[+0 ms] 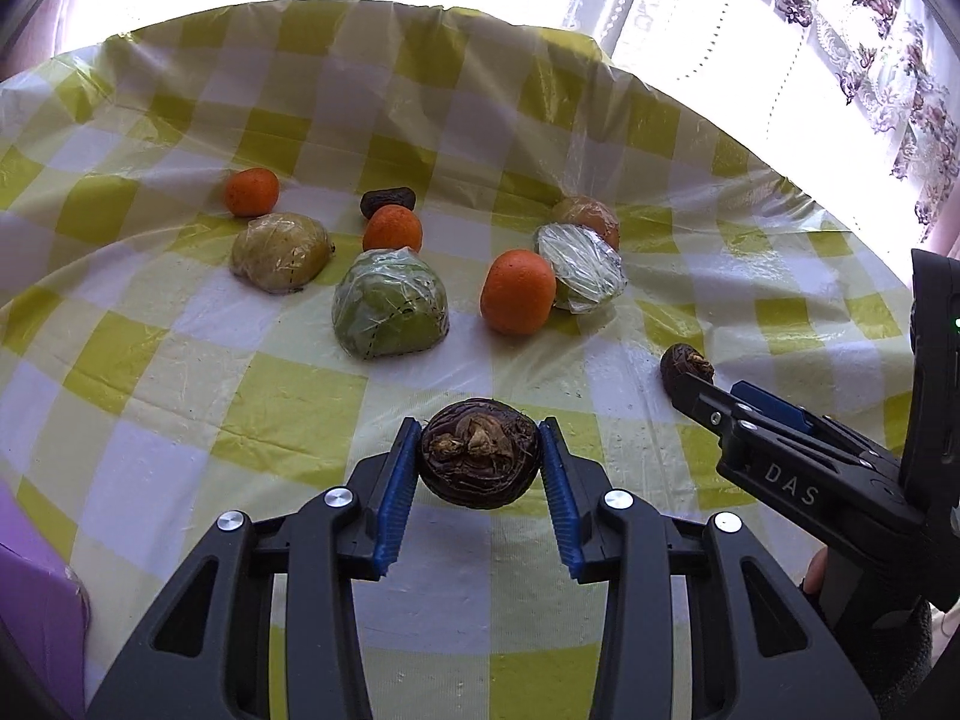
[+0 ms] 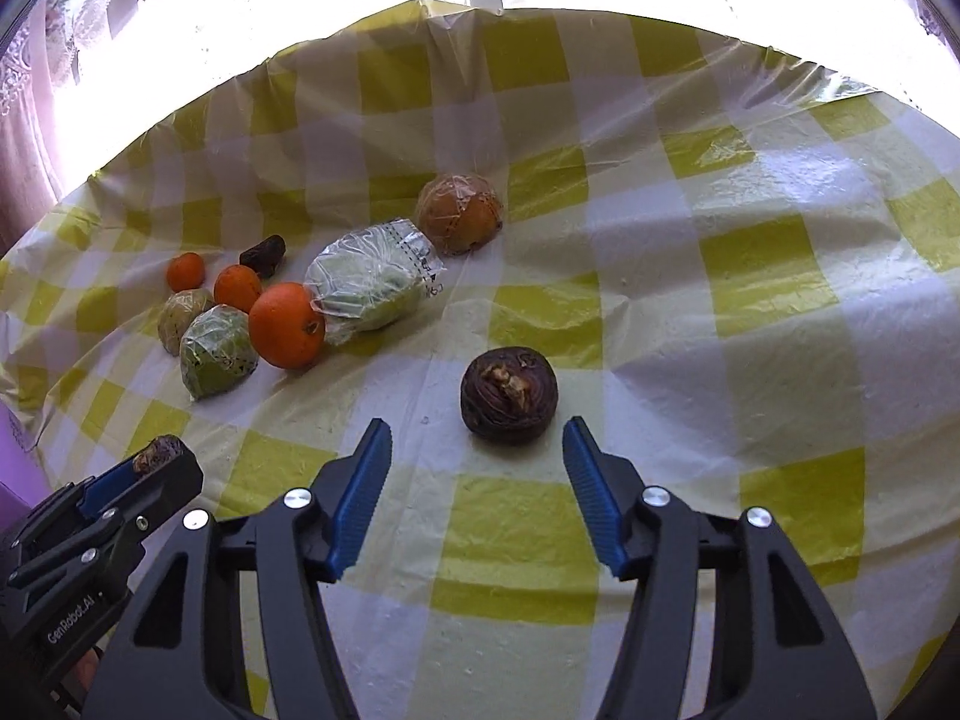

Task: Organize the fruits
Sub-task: 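Grasp a dark brown round fruit with the left gripper while the right gripper grasps another, then carry both dark brown fruits over the white purple-rimmed box, then open both grippers to drop the dark brown fruits into the box, then move both open grippers back over the fruits on the table, then grasp the pale cabbage in a clear bag with the right gripper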

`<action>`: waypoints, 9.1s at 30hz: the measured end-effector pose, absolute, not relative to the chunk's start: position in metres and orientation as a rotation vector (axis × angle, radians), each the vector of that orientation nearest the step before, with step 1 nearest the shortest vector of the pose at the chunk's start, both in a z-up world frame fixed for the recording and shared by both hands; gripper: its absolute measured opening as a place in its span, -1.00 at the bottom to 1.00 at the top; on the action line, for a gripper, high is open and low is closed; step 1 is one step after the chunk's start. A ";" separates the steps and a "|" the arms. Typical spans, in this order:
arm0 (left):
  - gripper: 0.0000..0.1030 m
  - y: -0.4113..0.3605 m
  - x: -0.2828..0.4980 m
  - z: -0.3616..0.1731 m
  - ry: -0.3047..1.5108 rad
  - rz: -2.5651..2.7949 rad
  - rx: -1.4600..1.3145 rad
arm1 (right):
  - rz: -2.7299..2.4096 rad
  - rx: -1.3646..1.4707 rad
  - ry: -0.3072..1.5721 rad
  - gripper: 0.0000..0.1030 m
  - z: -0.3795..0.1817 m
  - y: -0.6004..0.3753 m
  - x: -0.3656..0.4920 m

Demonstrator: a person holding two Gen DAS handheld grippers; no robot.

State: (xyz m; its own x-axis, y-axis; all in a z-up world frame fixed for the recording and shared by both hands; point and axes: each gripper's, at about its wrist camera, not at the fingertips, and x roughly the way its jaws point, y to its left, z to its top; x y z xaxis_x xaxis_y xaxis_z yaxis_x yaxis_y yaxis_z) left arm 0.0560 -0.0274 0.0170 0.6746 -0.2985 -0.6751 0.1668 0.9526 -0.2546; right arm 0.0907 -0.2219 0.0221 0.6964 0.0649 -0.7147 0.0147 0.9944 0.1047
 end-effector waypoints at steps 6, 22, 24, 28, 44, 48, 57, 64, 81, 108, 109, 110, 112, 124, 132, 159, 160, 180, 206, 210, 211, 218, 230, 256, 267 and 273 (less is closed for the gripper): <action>-0.26 -0.031 0.059 0.015 0.807 -0.273 -0.179 | 0.008 0.067 0.816 0.17 0.020 -0.213 0.117; -0.26 -0.032 0.061 0.015 0.819 -0.281 -0.190 | -0.003 0.231 0.847 0.10 0.008 -0.243 0.119; -0.26 -0.033 0.061 0.015 0.820 -0.284 -0.192 | -0.003 0.205 0.863 0.10 0.008 -0.238 0.122; -0.26 -0.033 0.062 0.014 0.822 -0.288 -0.195 | -0.038 0.127 0.884 0.10 0.006 -0.225 0.126; -0.26 -0.029 0.062 0.014 0.814 -0.267 -0.214 | -0.008 0.220 0.861 -0.23 0.006 -0.242 0.121; -0.26 -0.027 0.063 0.014 0.812 -0.249 -0.226 | 0.035 0.276 0.837 -0.23 0.007 -0.248 0.118; -0.26 -0.020 0.052 0.016 0.802 -0.209 -0.245 | 0.105 0.355 0.840 -0.23 0.008 -0.240 0.100; -0.26 -0.001 0.017 0.018 0.781 -0.207 -0.292 | 0.143 0.337 0.836 -0.23 0.012 -0.212 0.060; -0.26 0.008 -0.106 0.057 0.637 -0.229 -0.065 | 0.198 0.300 0.895 -0.23 0.007 -0.170 -0.057; -0.26 0.155 -0.224 0.152 0.451 0.150 -0.030 | 0.632 0.013 0.644 -0.23 0.133 0.003 -0.148; -0.26 0.161 -0.225 0.153 0.447 0.169 -0.027 | 0.645 0.002 0.638 -0.23 0.135 0.009 -0.150; -0.26 0.167 -0.226 0.154 0.445 0.188 -0.025 | 0.656 -0.009 0.631 -0.23 0.138 0.016 -0.151; -0.26 0.180 -0.225 0.153 0.456 0.222 -0.027 | 0.678 -0.034 0.620 -0.23 0.142 0.030 -0.153; -0.26 0.243 -0.205 0.125 0.653 0.357 -0.014 | 0.745 -0.247 0.678 -0.23 0.139 0.118 -0.141; -0.25 0.275 -0.191 0.099 0.825 0.377 -0.027 | 0.733 -0.454 0.828 -0.23 0.104 0.173 -0.131; 0.69 0.281 -0.180 0.081 0.928 0.427 0.074 | 0.719 -0.552 0.854 0.59 0.080 0.191 -0.136; 0.69 0.281 -0.180 0.081 0.926 0.430 0.067 | 0.705 -0.555 0.838 0.59 0.080 0.191 -0.138; 0.69 0.173 -0.237 0.230 0.180 0.293 0.020 | 0.555 -0.040 0.363 0.97 0.166 0.030 -0.136; 0.69 -0.027 -0.001 0.069 0.641 -0.067 -0.032 | -0.272 0.183 0.596 0.97 0.072 -0.259 0.004; 0.69 -0.024 0.034 0.057 0.689 -0.054 -0.045 | -0.270 0.178 0.684 0.97 0.057 -0.263 0.027; 0.69 -0.022 0.041 0.054 0.699 -0.053 -0.054 | -0.263 0.173 0.713 0.97 0.050 -0.261 0.034; 0.69 0.000 0.074 0.034 0.763 -0.046 -0.184 | -0.202 0.094 0.808 0.96 0.026 -0.240 0.073; 0.67 0.015 0.079 0.020 0.769 -0.077 -0.300 | -0.005 0.160 0.841 0.63 0.016 -0.241 0.118; 0.67 0.019 0.077 0.021 0.761 -0.120 -0.348 | 0.174 -0.046 0.890 0.41 0.006 -0.159 0.216; 0.67 0.018 0.080 0.020 0.774 -0.106 -0.344 | 0.208 0.136 0.822 0.08 0.012 -0.193 0.207; 0.66 0.017 0.083 0.019 0.785 -0.087 -0.336 | 0.098 0.266 0.837 0.08 0.009 -0.218 0.154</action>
